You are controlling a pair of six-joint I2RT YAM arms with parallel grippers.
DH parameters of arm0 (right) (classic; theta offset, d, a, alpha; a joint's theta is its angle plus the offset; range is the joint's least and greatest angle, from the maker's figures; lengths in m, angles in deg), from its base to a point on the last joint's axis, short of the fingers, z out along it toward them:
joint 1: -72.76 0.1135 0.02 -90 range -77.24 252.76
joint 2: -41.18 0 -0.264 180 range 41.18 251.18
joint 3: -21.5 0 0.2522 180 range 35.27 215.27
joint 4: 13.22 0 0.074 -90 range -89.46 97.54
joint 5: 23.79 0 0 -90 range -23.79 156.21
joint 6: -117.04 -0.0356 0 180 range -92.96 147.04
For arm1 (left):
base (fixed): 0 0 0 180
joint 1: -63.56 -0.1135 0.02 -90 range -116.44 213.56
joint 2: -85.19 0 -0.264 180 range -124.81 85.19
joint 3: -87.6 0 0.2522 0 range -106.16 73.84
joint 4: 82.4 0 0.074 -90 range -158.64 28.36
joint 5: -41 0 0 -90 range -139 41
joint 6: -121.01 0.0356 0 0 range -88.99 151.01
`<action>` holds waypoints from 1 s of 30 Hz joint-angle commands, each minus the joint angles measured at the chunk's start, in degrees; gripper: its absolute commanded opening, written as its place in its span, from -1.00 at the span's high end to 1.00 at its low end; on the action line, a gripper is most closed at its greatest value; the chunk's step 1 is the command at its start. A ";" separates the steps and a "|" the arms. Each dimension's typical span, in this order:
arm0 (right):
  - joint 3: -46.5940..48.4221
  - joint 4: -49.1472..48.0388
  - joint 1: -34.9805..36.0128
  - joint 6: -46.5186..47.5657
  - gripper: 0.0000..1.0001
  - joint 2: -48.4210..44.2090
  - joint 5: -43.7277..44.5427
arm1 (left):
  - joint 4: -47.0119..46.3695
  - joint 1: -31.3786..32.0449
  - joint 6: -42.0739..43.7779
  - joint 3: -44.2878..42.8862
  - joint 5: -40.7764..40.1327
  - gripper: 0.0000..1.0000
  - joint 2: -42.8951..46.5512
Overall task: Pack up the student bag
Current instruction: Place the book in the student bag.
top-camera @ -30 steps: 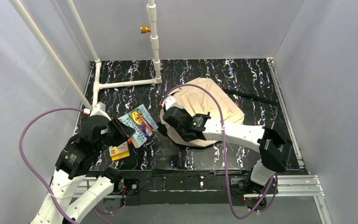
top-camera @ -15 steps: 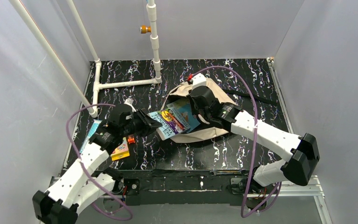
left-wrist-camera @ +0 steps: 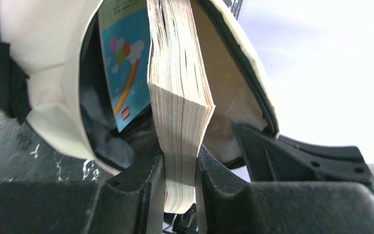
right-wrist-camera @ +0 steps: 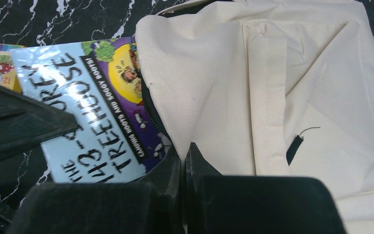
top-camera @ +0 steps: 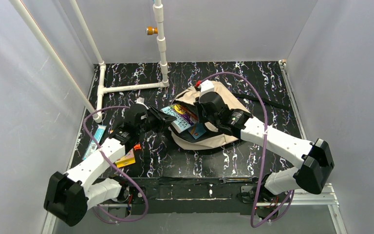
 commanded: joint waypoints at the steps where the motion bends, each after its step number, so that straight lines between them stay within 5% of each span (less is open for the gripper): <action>1: 0.01 -6.56 -0.08 -1.86 0.97 -2.66 -1.91 | -11.17 0.49 -2.66 -3.75 -0.30 1.00 -5.54; 16: -0.22 -7.05 -0.17 -2.02 0.97 -4.18 -1.70 | -14.50 3.21 -0.17 -16.46 1.92 0.94 -32.11; 18: -0.54 -7.00 -0.17 -1.85 0.97 -4.19 -1.52 | -10.92 3.21 0.68 -16.37 0.97 0.68 -31.43; 22: -0.95 -7.17 -0.19 -1.07 0.97 -3.90 -0.86 | 1.80 2.24 3.63 -17.71 -0.09 -0.22 -28.80; 25: -1.04 -6.91 -0.28 -0.45 0.97 -2.79 -1.03 | 14.85 1.27 9.40 -20.99 -2.63 -0.49 -25.36; 30: -2.00 -7.29 -0.34 0.31 0.97 -1.37 -4.33 | 21.51 0.85 16.04 -17.57 -6.10 -0.96 -13.66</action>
